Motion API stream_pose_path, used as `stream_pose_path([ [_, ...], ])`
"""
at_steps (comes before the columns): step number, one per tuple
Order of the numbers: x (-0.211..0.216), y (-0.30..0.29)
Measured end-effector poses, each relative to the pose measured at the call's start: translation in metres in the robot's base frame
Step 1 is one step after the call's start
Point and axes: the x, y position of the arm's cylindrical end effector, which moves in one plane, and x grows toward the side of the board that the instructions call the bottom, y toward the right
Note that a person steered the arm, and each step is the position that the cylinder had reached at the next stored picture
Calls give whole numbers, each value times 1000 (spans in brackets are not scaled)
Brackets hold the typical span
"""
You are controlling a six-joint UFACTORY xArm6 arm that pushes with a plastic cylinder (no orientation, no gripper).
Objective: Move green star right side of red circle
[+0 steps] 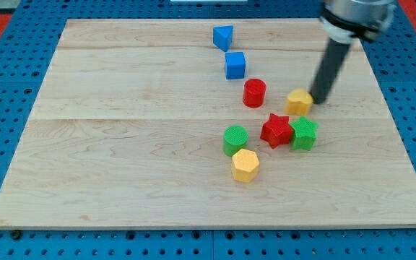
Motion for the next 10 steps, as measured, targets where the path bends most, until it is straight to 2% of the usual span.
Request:
stream_pose_path([
  [1,-12,-32],
  [2,-9,14],
  [3,20,52],
  [4,72,34],
  [6,137,21],
  [7,125,-18],
  [8,83,-50],
  [9,52,-45],
  [10,39,-45],
])
